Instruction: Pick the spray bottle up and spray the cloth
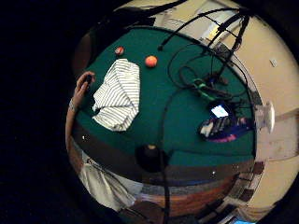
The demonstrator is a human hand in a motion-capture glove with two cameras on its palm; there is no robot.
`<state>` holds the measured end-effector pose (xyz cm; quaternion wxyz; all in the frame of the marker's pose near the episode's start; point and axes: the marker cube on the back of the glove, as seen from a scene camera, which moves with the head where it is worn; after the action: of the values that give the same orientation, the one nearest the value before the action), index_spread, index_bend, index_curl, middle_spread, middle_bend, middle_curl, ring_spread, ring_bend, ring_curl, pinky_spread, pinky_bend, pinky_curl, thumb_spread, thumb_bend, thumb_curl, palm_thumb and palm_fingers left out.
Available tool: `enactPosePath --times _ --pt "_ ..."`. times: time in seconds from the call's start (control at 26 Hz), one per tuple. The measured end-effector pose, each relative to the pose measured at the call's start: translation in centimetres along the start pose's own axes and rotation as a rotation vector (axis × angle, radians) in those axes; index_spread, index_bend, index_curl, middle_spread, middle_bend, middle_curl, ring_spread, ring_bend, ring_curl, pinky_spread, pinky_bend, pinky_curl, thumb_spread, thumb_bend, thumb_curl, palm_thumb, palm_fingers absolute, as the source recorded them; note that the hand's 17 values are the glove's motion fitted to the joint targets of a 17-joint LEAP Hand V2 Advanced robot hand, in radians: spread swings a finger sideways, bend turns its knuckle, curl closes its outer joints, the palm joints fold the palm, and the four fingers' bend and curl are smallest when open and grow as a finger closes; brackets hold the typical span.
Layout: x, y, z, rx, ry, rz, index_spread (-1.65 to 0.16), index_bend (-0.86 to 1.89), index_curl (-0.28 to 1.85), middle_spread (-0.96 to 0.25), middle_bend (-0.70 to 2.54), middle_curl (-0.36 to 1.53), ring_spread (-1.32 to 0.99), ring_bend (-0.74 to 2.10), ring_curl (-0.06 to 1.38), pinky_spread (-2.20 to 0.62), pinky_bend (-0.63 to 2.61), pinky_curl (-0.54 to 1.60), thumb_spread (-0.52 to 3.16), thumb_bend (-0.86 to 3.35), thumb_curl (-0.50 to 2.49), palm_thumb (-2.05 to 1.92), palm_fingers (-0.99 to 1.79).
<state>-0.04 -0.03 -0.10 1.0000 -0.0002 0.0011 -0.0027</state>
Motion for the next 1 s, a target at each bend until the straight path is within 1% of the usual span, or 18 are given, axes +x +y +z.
enactPosePath --times 0.04,0.23,0.54,0.85,1.0 --pt "0.0 0.0 0.0 0.001 0.001 -0.002 -0.23 0.15 0.04 -0.03 0.22 0.05 0.0 0.32 0.05 0.11 0.37 0.08 0.39 0.15 0.07 0.26 0.39" --pt "-0.1 -0.4 -0.7 0.002 -0.003 -0.017 -0.35 0.17 0.11 -0.04 0.24 0.11 -0.03 0.32 0.12 0.16 0.36 0.15 0.64 0.11 0.1 0.28 0.32" --pt "-0.4 -0.4 -0.9 -0.005 -0.073 -0.043 -0.43 0.12 0.15 -0.07 0.22 0.17 -0.07 0.34 0.16 0.13 0.36 0.21 0.83 0.04 0.15 0.27 0.22" --pt "1.2 0.1 -0.8 -0.028 0.004 0.016 -0.47 0.11 0.15 -0.08 0.21 0.21 -0.08 0.36 0.19 0.16 0.41 0.25 0.91 0.0 0.19 0.29 0.17" --pt "2.7 0.7 -0.6 -0.03 0.031 0.07 -0.47 0.12 0.15 -0.08 0.21 0.23 -0.07 0.37 0.2 0.17 0.42 0.26 0.93 -0.02 0.21 0.3 0.16"
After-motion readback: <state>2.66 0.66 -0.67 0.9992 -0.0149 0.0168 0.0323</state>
